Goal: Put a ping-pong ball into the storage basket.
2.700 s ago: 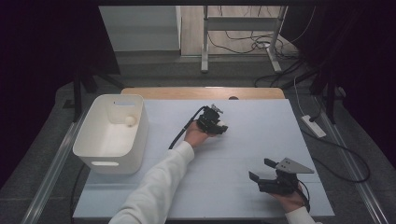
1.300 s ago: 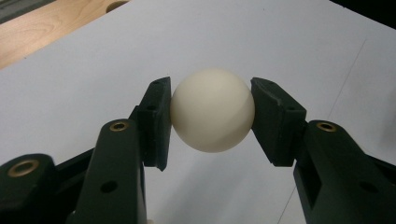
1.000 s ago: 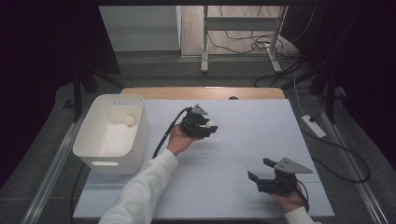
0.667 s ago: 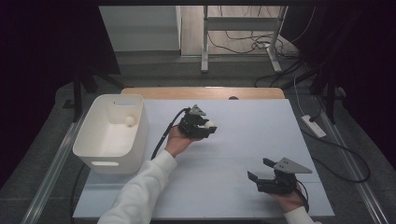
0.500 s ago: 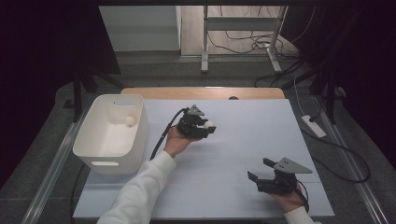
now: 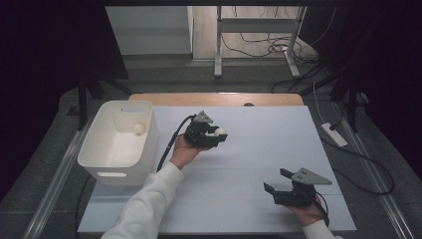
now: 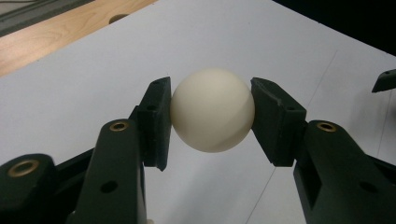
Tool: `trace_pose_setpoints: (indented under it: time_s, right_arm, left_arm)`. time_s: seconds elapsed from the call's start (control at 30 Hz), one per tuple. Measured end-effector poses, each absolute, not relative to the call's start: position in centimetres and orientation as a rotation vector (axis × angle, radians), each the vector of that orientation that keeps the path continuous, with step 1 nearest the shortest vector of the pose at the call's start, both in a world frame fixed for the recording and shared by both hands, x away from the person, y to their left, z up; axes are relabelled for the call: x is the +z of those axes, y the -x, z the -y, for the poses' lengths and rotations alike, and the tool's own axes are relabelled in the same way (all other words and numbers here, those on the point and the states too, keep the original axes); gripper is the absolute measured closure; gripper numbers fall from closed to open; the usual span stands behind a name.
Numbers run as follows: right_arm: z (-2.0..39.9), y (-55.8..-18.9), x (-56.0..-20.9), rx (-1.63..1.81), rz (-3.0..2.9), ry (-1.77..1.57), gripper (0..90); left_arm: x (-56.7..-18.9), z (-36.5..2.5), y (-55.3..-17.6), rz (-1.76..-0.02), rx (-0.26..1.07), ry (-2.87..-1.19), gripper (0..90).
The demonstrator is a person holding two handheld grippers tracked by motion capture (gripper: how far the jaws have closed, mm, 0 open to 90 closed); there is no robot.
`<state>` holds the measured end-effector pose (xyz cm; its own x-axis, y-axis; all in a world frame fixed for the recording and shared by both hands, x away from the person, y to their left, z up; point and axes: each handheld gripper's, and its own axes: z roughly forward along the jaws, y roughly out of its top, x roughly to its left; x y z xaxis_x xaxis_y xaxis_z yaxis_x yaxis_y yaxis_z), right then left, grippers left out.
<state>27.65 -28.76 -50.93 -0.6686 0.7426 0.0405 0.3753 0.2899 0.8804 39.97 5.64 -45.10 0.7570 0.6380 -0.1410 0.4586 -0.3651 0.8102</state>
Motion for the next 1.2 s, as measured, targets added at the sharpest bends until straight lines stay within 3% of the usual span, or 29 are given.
trace_pose_setpoints:
  time_s: [1.2]
  right_arm:
    - [28.7, -27.7, -51.0, 1.331, -2.192, -1.004, 15.7]
  left_arm:
    - [-42.0, -7.5, -38.4, -0.783, 0.299, -1.933, 51.1]
